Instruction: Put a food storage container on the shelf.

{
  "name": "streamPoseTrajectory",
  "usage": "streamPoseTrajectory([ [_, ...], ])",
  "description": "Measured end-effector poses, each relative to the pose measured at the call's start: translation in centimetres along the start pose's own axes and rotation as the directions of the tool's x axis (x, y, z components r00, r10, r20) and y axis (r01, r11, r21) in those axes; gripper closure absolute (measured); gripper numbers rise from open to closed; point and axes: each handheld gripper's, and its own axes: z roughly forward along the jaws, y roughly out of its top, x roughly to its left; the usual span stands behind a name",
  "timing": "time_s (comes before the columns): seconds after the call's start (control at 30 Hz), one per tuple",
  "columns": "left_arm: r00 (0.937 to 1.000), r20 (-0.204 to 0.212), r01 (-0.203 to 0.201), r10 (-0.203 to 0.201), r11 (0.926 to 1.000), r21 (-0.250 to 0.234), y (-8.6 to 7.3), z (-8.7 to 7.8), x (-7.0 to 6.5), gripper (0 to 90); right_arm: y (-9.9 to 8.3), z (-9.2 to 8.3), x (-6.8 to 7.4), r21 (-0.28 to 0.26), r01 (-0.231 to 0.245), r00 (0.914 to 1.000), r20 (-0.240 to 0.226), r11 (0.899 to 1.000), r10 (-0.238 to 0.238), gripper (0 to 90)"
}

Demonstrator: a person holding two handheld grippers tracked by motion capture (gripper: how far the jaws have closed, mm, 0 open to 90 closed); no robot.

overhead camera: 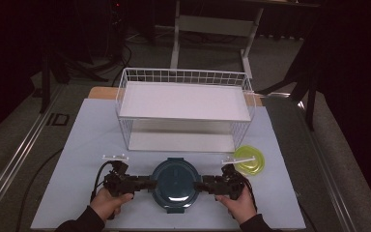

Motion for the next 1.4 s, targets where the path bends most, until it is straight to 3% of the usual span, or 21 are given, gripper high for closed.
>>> streamPoseTrajectory([
  [0.3, 1.0000, 0.007, 0.001, -0.001, 1.0000, -0.003, -0.1, 0.0, 0.2, 52.6, -0.1, 0.1, -0.7, 0.024, -0.081, 0.9917, -0.097, 0.996, 0.083, 49.3],
  [0.57, 0.9999, 0.011, -0.006, 0.006, 0.9999, -0.009, -0.3, 0.0, 0.2, 52.6, -0.3, 0.3, -1.6, 0.048, -0.169, 0.9703, -0.167, 0.984, 0.175, 52.3],
  [0.83, 0.9998, 0.000, 0.020, -0.020, 0.9998, -0.003, -0.6, -0.2, 0.0, 52.8, -0.1, 0.5, -1.3, 0.041, -0.211, 0.9614, -0.172, 0.977, 0.215, 54.5],
  [0.93, 0.9993, 0.008, 0.038, -0.037, 0.9991, -0.018, -0.9, -0.4, -0.3, 54.3, 0.0, 0.3, -0.8, 0.049, -0.193, 0.9674, -0.158, 0.980, 0.198, 55.8],
  [1.17, 0.9993, -0.010, 0.036, -0.036, 0.9990, -0.027, -1.0, -0.5, -1.0, 55.3, -0.3, -0.1, -0.4, 0.053, -0.194, 0.9661, -0.163, 0.980, 0.200, 56.9],
  [1.4, 0.9988, -0.002, 0.049, -0.049, 0.9986, -0.020, -0.8, -0.2, -1.3, 55.8, -0.2, -0.8, 0.0, 0.043, -0.170, 0.9749, -0.139, 0.985, 0.174, 57.0],
])
